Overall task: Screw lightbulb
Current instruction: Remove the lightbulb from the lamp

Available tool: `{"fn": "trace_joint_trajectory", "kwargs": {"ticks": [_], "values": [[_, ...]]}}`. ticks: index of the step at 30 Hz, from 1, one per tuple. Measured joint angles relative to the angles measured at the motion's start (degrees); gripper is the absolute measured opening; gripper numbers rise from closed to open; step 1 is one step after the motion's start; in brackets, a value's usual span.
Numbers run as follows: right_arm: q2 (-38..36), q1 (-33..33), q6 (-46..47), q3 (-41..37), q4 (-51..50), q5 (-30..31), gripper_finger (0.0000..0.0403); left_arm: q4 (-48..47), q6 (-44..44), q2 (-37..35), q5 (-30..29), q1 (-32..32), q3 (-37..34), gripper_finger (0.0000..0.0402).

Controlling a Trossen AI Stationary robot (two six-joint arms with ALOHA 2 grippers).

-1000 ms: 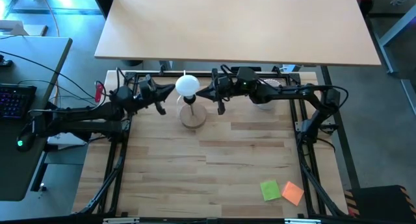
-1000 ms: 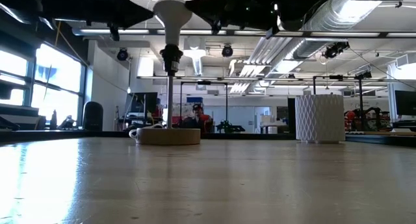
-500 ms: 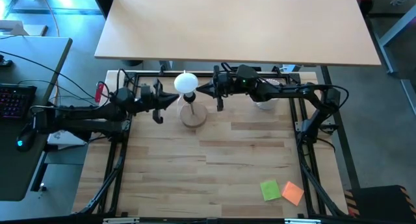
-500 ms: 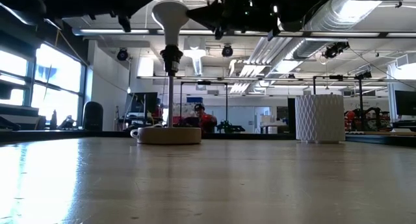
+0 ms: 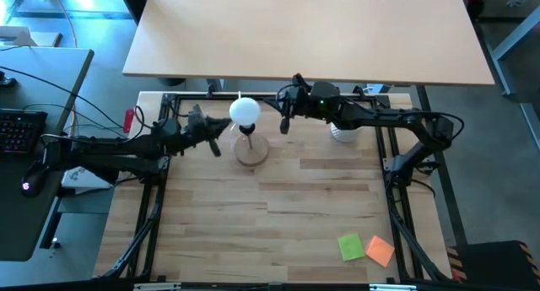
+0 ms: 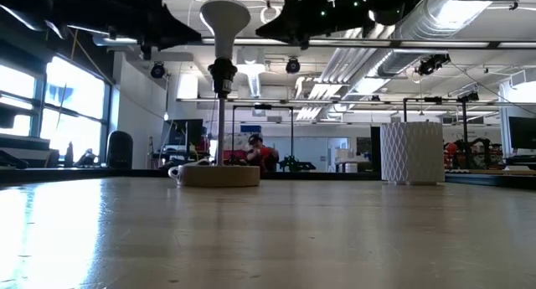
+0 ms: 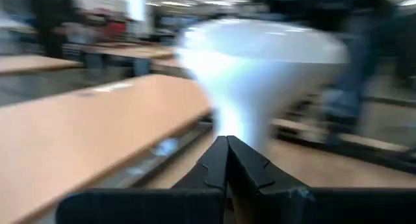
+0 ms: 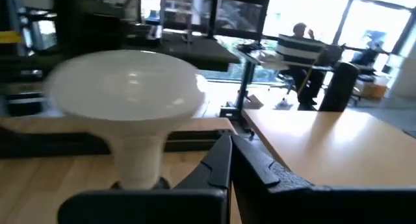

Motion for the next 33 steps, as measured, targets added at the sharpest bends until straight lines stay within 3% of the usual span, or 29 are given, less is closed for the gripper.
{"fn": "trace_joint_trajectory", "kwargs": {"ticks": [4, 7, 13, 25, 33], "values": [[-1.99, 1.38, -2.89, 0.0, -1.42, -2.51, 0.0002, 0.5, 3.71, -0.04, -8.71, 2.57, 0.0, 0.0], [-2.6, 2.2, -3.19, 0.0, -1.45, -7.07, 0.0002, 2.02, 6.1, -0.04, -9.9, 5.3, 0.0, 0.0], [-2.29, 2.71, -2.16, 0.0, -1.18, -9.65, 0.0002, 8.82, 5.96, 0.33, 8.24, 8.85, 0.0, 0.0], [-0.99, 0.74, -1.01, -0.02, -0.9, -6.45, 0.0002, 10.3, 2.87, 0.44, 16.73, 4.73, -0.02, 0.0], [-1.0, -0.1, 0.31, -0.02, 0.66, -3.6, 0.0002, 9.31, 2.8, 0.46, 15.99, -0.67, -0.02, 0.0]]}}
